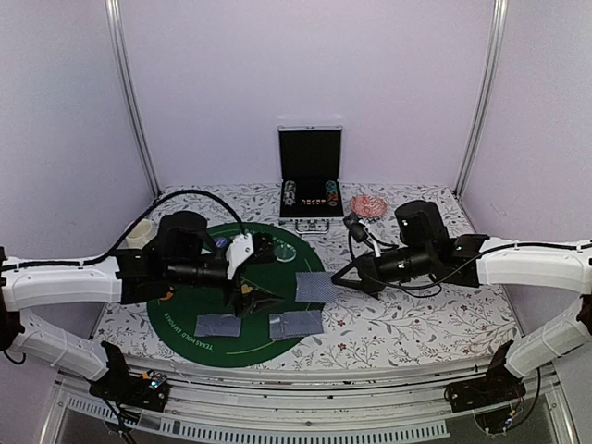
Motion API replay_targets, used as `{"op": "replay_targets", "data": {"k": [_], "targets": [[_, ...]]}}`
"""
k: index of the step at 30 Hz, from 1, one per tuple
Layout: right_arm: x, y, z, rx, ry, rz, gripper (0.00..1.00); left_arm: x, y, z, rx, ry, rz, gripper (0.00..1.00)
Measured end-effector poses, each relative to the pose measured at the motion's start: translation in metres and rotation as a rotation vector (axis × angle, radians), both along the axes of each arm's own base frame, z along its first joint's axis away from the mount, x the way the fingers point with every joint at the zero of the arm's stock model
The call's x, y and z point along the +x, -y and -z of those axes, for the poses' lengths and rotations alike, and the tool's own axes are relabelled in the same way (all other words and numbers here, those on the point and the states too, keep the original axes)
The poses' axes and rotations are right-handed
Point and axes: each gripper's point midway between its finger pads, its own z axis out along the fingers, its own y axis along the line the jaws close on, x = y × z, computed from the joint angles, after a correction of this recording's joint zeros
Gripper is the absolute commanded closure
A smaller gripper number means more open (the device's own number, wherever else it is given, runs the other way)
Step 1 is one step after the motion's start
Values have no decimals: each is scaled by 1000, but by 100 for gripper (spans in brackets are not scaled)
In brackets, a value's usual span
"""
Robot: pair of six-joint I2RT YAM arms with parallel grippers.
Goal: Distribute texas hold em gaming equipment
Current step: Pass from the right arm to the left
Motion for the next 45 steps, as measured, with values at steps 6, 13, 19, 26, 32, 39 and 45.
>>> {"op": "replay_targets", "data": {"k": [6,13,19,26,32,39,45], "targets": [[-16,7,-74,157,209,-78,98,12,-22,-75,-295,-59,-83,20],[-33,13,-139,327,404,-142,98,-5,-15,-99,-459,-235,47,22],[-37,12,-147,360,435,-175,98,-8,3,-98,-466,-348,128,25],[-37,7,-140,355,426,-196,98,-5,19,-113,-490,-394,164,42],[-35,4,-133,342,417,-204,98,-6,26,-112,-486,-422,188,87],[-37,3,-133,342,422,-215,98,-13,28,-113,-475,-394,226,100],[-33,3,-132,332,425,-193,27,-14,25,-115,-444,-323,214,100]]}}
